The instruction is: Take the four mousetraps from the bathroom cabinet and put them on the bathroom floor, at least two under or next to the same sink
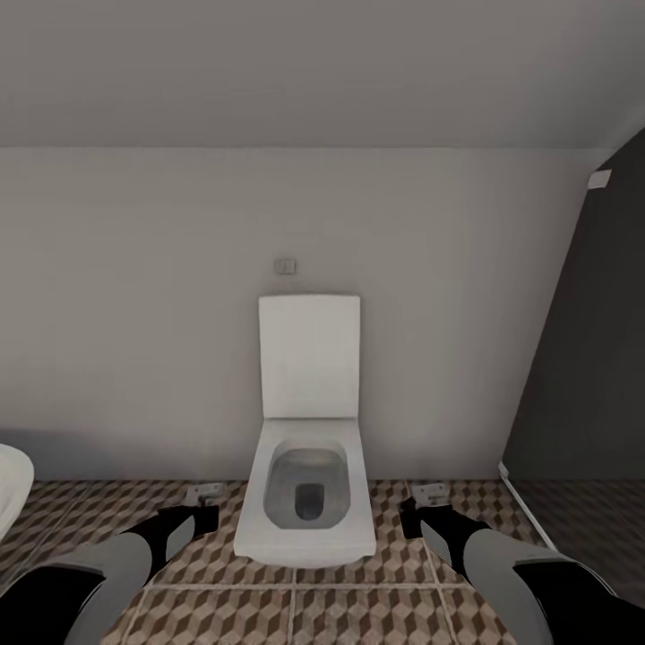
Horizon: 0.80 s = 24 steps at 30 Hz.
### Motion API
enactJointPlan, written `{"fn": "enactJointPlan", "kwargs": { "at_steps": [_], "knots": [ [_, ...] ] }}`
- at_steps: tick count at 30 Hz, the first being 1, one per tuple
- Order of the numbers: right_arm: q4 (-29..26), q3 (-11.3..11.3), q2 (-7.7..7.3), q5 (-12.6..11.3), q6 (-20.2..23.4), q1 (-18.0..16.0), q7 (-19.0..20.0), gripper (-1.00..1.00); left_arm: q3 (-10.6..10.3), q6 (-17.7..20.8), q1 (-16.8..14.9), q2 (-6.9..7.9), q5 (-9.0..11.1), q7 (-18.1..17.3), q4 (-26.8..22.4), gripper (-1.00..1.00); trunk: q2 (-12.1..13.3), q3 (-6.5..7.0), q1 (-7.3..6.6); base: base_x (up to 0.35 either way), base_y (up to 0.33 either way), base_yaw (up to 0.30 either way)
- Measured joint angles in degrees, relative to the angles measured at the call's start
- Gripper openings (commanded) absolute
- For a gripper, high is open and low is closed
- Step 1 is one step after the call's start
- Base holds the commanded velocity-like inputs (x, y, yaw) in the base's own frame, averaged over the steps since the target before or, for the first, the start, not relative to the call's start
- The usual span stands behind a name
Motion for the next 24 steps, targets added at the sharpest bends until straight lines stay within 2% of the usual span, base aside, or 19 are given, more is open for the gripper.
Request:
{"fn": "enactJointPlan", "kwargs": {
  "at_steps": [6,17,24],
  "knots": [
    [0.0,0.0,-0.03,0.0,0.0,0.0,0.0,-1.0,0.0,0.0,0.0,-0.02,-0.1,0.0,0.0,-1.0,-2.4,-1.08,1.32,0.0,0.0,0.0],
    [0.0,0.0,-0.05,0.0,-0.1,0.0,0.0,-1.0,0.0,-0.2,0.0,-0.1,-0.5,0.0,0.0,-1.0,-2.4,-1.08,1.32,0.0,0.001,0.0],
    [0.0,0.0,-0.06,0.0,-0.1,0.0,0.0,-1.0,0.0,-0.2,0.0,-0.13,-0.5,0.0,0.0,-1.0,-2.4,-1.08,1.32,0.0,0.154,0.0]
  ]
}}
